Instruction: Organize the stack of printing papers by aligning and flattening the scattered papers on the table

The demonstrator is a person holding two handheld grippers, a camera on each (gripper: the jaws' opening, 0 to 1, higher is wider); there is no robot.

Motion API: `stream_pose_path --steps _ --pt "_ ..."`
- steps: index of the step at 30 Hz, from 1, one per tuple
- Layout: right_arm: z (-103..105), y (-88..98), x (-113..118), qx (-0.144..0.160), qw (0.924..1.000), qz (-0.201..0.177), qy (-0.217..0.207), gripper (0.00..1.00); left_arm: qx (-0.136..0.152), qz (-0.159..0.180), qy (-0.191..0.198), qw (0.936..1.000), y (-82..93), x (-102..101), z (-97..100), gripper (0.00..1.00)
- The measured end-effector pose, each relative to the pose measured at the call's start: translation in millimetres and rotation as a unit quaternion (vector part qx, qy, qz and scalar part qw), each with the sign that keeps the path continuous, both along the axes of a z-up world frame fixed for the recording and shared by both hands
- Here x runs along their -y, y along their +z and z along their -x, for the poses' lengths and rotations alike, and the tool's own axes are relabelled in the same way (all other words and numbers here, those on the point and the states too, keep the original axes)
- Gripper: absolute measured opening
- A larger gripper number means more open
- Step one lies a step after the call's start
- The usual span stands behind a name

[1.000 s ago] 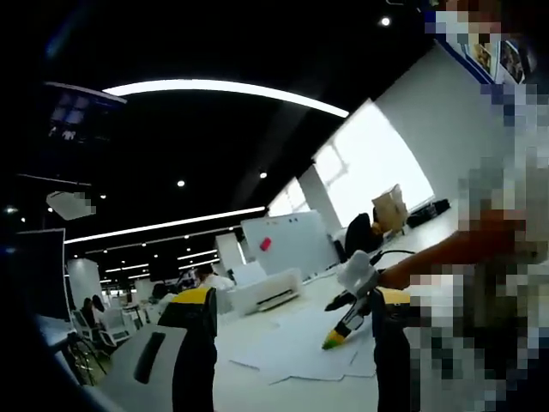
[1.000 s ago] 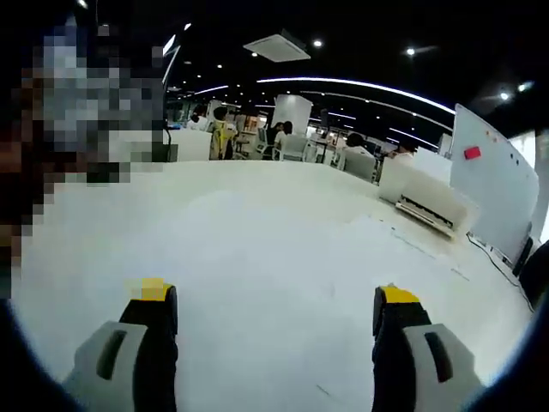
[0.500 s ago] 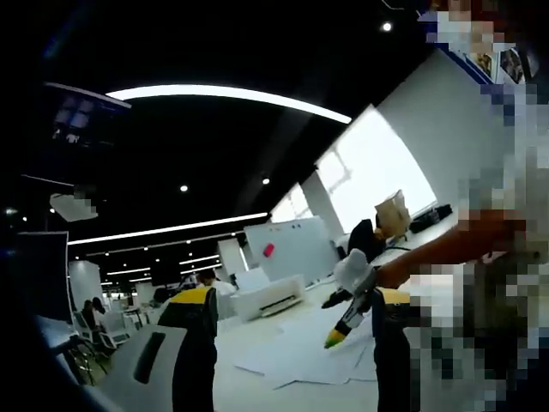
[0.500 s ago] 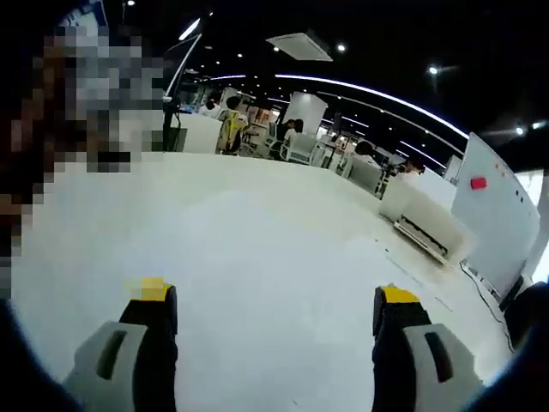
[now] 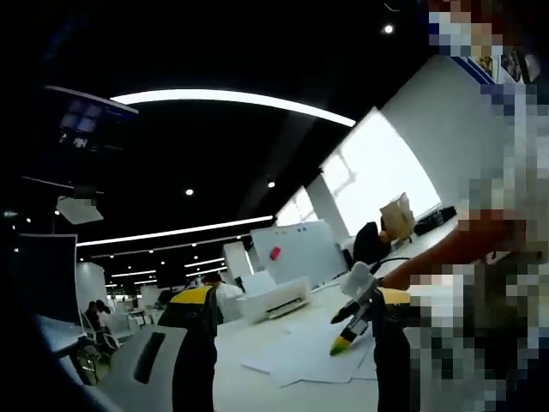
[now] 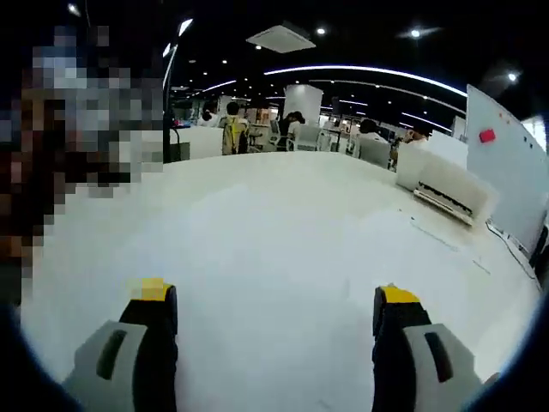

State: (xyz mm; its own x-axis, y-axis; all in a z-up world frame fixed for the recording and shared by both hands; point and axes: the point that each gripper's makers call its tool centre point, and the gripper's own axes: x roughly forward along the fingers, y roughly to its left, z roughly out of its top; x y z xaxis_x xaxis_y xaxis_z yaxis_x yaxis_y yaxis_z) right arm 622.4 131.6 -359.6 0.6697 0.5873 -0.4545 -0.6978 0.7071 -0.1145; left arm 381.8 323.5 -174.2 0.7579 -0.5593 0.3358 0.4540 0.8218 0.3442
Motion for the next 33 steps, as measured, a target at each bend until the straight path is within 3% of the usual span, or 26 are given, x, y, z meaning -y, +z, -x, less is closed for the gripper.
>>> stream_pose_path --steps 5,8,17,27,30,33 --pt "-9 -2.3 0 -0.02 0.9996 -0.02 -0.002 0.88 0.002 0.002 0.001 1.0 1.7 -1 1.4 0.76" --pt "9 -6.1 -4 -0.04 0.9984 -0.04 -0.002 0.84 0.005 0.001 0.002 1.0 3.0 -2 2.5 0.76" --pt "18 -5.5 -16 -0.028 0.9983 -0.05 0.01 0.74 0.001 -0.001 0.006 1.0 2.0 -6 3.1 0.74" --pt "44 -5.3 -27 -0.024 0.9985 -0.044 0.021 0.48 0.005 0.002 0.008 1.0 4.8 -8 5.1 0.74" --pt "52 -3.2 -30 -0.002 0.9992 -0.019 0.035 0.36 0.005 0.0 0.008 1.0 5.3 -8 5.8 0.73" --pt "61 -3.5 -31 0.0 0.9993 -0.013 0.033 0.29 0.006 0.0 0.009 0.9999 5.3 -8 6.3 0.73"
